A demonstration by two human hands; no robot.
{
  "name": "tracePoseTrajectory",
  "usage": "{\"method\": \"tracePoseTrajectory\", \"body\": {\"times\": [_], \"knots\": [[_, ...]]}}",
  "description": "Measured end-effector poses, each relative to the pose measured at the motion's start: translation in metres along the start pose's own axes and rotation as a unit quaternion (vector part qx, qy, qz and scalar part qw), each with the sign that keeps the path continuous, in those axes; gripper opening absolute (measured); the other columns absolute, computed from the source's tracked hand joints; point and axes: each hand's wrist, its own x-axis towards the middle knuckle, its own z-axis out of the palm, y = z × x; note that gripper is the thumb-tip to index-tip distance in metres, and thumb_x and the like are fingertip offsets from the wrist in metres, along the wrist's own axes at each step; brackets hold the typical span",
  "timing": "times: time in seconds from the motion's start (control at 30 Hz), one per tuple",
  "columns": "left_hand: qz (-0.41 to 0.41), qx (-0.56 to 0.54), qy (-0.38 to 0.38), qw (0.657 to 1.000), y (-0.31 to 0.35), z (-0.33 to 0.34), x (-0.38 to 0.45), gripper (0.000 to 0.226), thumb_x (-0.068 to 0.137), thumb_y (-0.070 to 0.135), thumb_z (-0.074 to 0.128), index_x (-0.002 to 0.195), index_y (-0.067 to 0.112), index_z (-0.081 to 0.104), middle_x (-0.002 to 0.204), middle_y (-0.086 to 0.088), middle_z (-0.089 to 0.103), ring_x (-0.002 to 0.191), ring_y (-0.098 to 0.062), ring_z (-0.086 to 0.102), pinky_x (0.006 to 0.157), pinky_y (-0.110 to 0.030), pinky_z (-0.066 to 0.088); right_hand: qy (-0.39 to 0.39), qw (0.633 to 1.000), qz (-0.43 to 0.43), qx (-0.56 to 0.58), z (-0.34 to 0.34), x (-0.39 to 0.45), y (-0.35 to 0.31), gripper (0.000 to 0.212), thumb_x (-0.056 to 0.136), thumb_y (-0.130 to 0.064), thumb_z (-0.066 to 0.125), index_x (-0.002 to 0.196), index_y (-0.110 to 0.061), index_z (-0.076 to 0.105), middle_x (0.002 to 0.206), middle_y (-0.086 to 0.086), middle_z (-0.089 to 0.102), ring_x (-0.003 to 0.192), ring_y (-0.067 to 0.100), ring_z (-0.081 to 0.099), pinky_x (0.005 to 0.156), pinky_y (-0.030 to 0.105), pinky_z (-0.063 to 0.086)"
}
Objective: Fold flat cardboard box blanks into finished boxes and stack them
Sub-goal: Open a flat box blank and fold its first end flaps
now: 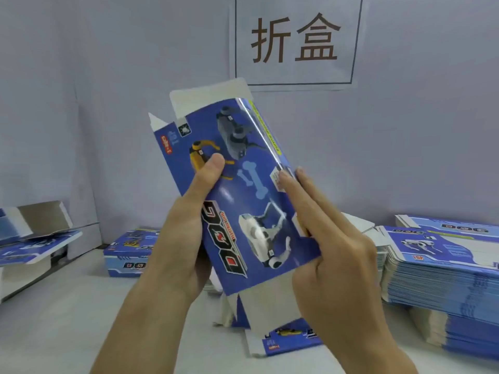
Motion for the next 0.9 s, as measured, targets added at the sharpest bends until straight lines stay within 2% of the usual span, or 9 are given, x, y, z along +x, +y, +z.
{"method": "tracePoseTrajectory", "body": {"times": [0.1, 0.2, 0.3, 0.37, 0.47, 0.53, 0.67, 0.83, 0.9], "knots": [[0.005, 0.018, 0.038, 0.999, 0.003, -0.007, 0.001, 0.030, 0.069, 0.049, 0.071, 0.090, 0.031, 0.081, 0.105, -0.008, 0.077, 0.086, -0.028, 0.076, 0.066, -0.038, 0.061, -0.097, 0.994, 0.051, 0.031, -0.014, 0.006, -0.005, 0.092, 0.070, 0.007, 0.040, 0.145, -0.046, 0.045, 0.143, -0.020, 0.056, 0.129, -0.009, 0.048, 0.090, 0.000, 0.041], [0.018, 0.037, 0.029, 0.999, 0.010, -0.014, 0.001, 0.023, 0.070, 0.049, 0.071, 0.084, 0.034, 0.081, 0.099, -0.007, 0.078, 0.083, -0.026, 0.077, 0.061, -0.037, 0.061, -0.236, 0.949, 0.142, 0.153, -0.032, 0.038, -0.007, 0.059, 0.078, -0.021, 0.044, 0.127, -0.052, 0.049, 0.115, -0.038, 0.062, 0.126, 0.002, 0.056, 0.086, 0.011, 0.051], [-0.001, 0.092, -0.045, 0.995, 0.005, -0.007, -0.002, 0.033, 0.071, 0.061, 0.078, 0.092, 0.035, 0.080, 0.099, -0.007, 0.078, 0.085, -0.027, 0.077, 0.064, -0.036, 0.062, -0.185, 0.917, 0.243, 0.258, -0.055, 0.051, -0.001, 0.052, 0.092, -0.015, 0.062, 0.132, -0.043, 0.043, 0.117, -0.012, 0.068, 0.088, 0.002, 0.064, 0.068, 0.012, 0.052], [-0.030, 0.119, -0.108, 0.986, -0.006, 0.003, -0.005, 0.050, 0.060, 0.067, 0.080, 0.099, 0.036, 0.078, 0.102, -0.005, 0.078, 0.088, -0.026, 0.076, 0.068, -0.035, 0.062, -0.091, 0.933, 0.274, 0.213, -0.059, 0.044, 0.003, 0.059, 0.089, -0.045, 0.064, 0.139, -0.047, 0.033, 0.150, -0.011, 0.047, 0.117, -0.005, 0.054, 0.092, 0.013, 0.048], [-0.042, 0.149, -0.138, 0.978, -0.031, 0.019, -0.006, 0.060, 0.060, 0.069, 0.078, 0.111, 0.039, 0.072, 0.109, 0.000, 0.077, 0.097, -0.024, 0.075, 0.076, -0.034, 0.062, -0.035, 0.941, 0.273, 0.198, -0.065, 0.024, 0.007, 0.098, 0.054, -0.089, 0.064, 0.140, -0.072, 0.020, 0.147, -0.018, 0.050, 0.136, 0.003, 0.047, 0.106, 0.041, 0.046], [-0.027, 0.157, -0.115, 0.980, -0.045, 0.027, -0.005, 0.056, 0.066, 0.067, 0.073, 0.114, 0.038, 0.068, 0.108, 0.002, 0.076, 0.095, -0.023, 0.075, 0.076, -0.036, 0.062, -0.013, 0.937, 0.276, 0.215, -0.069, 0.020, 0.014, 0.095, 0.052, -0.088, 0.068, 0.135, -0.077, 0.023, 0.146, -0.015, 0.052, 0.135, 0.016, 0.051, 0.110, 0.053, 0.041], [0.011, 0.188, -0.027, 0.982, -0.062, 0.030, -0.003, 0.063, 0.062, 0.071, 0.070, 0.109, 0.029, 0.063, 0.097, 0.005, 0.077, 0.082, -0.019, 0.076, 0.063, -0.028, 0.060, -0.020, 0.944, 0.236, 0.230, -0.067, 0.012, 0.026, 0.078, 0.072, -0.061, 0.068, 0.144, -0.055, 0.037, 0.143, -0.018, 0.054, 0.132, 0.012, 0.054, 0.107, 0.051, 0.046], [-0.033, 0.182, -0.046, 0.982, -0.051, 0.023, 0.000, 0.065, 0.079, 0.077, 0.057, 0.123, 0.030, 0.068, 0.116, -0.002, 0.074, 0.109, -0.025, 0.070, 0.100, -0.052, 0.050, -0.023, 0.963, 0.205, 0.174, -0.059, 0.008, 0.030, 0.073, 0.083, -0.047, 0.070, 0.139, -0.067, 0.028, 0.122, -0.046, 0.055, 0.119, -0.017, 0.053, 0.088, 0.003, 0.046], [-0.016, 0.164, -0.026, 0.986, -0.042, 0.019, 0.002, 0.082, 0.069, 0.083, 0.063, 0.135, 0.035, 0.057, 0.131, 0.001, 0.066, 0.123, -0.027, 0.061, 0.106, -0.055, 0.042, -0.032, 0.962, 0.194, 0.191, -0.053, 0.007, 0.027, 0.075, 0.084, -0.044, 0.073, 0.138, -0.069, 0.026, 0.127, -0.041, 0.056, 0.122, -0.012, 0.054, 0.091, 0.005, 0.046]]}}
